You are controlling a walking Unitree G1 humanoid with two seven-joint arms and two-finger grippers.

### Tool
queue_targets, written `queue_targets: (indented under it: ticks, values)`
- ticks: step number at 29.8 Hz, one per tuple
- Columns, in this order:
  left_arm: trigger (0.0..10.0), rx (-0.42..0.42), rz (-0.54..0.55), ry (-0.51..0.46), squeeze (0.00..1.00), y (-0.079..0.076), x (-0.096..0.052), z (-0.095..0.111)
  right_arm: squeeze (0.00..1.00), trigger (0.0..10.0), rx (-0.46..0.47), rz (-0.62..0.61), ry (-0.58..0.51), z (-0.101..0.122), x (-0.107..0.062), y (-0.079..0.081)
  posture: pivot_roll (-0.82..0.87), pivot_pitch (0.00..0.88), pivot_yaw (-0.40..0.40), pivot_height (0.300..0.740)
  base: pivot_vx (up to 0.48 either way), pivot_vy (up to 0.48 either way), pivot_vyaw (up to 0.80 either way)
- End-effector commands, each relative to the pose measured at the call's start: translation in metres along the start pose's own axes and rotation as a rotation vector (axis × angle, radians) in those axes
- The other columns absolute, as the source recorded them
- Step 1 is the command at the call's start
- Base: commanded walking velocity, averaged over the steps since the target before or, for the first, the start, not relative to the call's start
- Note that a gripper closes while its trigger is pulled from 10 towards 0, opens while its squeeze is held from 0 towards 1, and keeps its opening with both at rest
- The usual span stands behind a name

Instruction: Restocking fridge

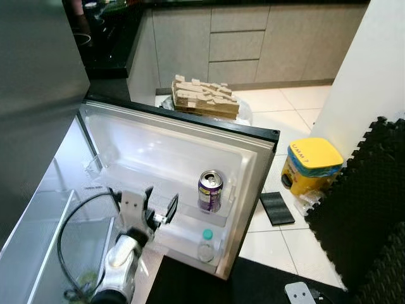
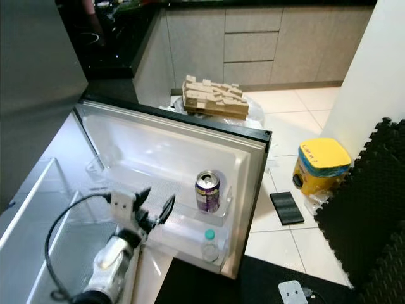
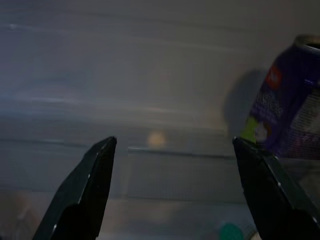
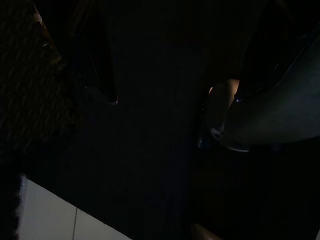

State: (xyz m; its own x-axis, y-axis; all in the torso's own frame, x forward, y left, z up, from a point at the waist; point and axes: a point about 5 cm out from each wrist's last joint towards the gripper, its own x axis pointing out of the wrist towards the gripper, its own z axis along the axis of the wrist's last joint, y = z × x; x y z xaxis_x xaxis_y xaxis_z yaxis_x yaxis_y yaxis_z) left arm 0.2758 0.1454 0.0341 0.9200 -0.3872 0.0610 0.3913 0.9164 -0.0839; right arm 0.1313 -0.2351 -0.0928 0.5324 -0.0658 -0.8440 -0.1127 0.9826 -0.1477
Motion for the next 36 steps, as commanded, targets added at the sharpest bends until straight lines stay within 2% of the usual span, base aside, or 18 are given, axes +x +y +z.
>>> queue_targets:
  ticks: [1,3,4,6,11,14,18,22,25,26,29,30,32,36]
  values:
    - [10.0,-0.001,0.013,0.102,0.00,0.004,-0.014,-0.016,0.00,10.0,-0.002,0.006,0.027,-0.005,-0.001,0.002,0.00,0.004,0.032,0.740,0.000,0.000,0.00]
    - [10.0,-0.013,0.039,0.203,0.00,0.005,-0.028,-0.033,0.00,10.0,-0.004,0.005,0.035,-0.006,-0.001,0.002,0.00,0.000,0.031,0.740,0.000,0.000,0.00]
    - [10.0,-0.013,0.039,0.203,0.00,0.005,-0.028,-0.033,0.00,10.0,-0.004,0.005,0.035,-0.006,-0.001,0.002,0.00,0.000,0.031,0.740,0.000,0.000,0.00]
    - [10.0,-0.018,0.064,0.292,0.00,0.006,-0.042,-0.047,0.00,10.0,-0.005,0.005,0.043,-0.007,-0.001,0.002,0.01,0.000,0.029,0.740,0.000,0.000,0.00]
    - [10.0,-0.044,0.139,0.425,0.00,0.010,-0.068,-0.067,0.00,10.0,-0.012,0.013,0.051,-0.007,0.000,0.005,0.02,0.000,0.019,0.740,0.000,0.000,0.00]
    - [10.0,-0.050,0.155,0.447,0.00,0.011,-0.073,-0.071,0.00,10.0,-0.013,0.014,0.051,-0.006,0.000,0.005,0.01,0.000,0.018,0.740,0.000,0.000,0.00]
    - [10.0,-0.074,0.223,0.578,0.00,0.011,-0.095,-0.087,0.00,10.0,-0.021,0.017,0.054,-0.005,0.000,0.004,0.02,0.000,0.010,0.740,0.000,0.000,0.00]
    - [10.0,-0.086,0.251,0.636,0.00,0.010,-0.104,-0.093,0.00,10.0,-0.028,0.019,0.058,-0.005,0.001,0.004,0.02,0.000,0.004,0.740,0.000,0.000,0.00]
    - [10.0,-0.109,0.296,0.740,0.00,0.008,-0.122,-0.104,0.00,10.0,-0.041,0.025,0.071,-0.006,0.001,0.006,0.04,0.000,-0.005,0.740,0.000,0.000,0.00]
    - [10.0,-0.109,0.296,0.740,0.00,0.008,-0.122,-0.104,0.00,10.0,-0.041,0.025,0.071,-0.006,0.001,0.006,0.04,0.000,-0.005,0.740,0.000,0.000,0.00]
    - [10.0,-0.146,0.335,0.836,0.00,0.007,-0.142,-0.113,0.00,10.0,-0.061,0.038,0.080,-0.005,0.002,0.009,0.05,0.000,-0.012,0.740,0.000,0.000,0.00]
    - [10.0,-0.146,0.335,0.836,0.00,0.007,-0.142,-0.113,0.00,10.0,-0.061,0.038,0.080,-0.005,0.002,0.009,0.05,0.000,-0.012,0.740,0.000,0.000,0.00]
    - [10.0,-0.196,0.367,0.916,0.00,0.005,-0.161,-0.120,0.00,10.0,-0.076,0.046,0.077,-0.001,0.003,0.011,0.06,0.000,-0.017,0.740,0.000,0.000,0.00]
    - [10.0,-0.211,0.366,0.952,0.00,0.002,-0.168,-0.123,0.00,10.0,-0.083,0.047,0.071,0.003,0.004,0.010,0.07,0.000,-0.021,0.740,0.000,0.000,0.00]
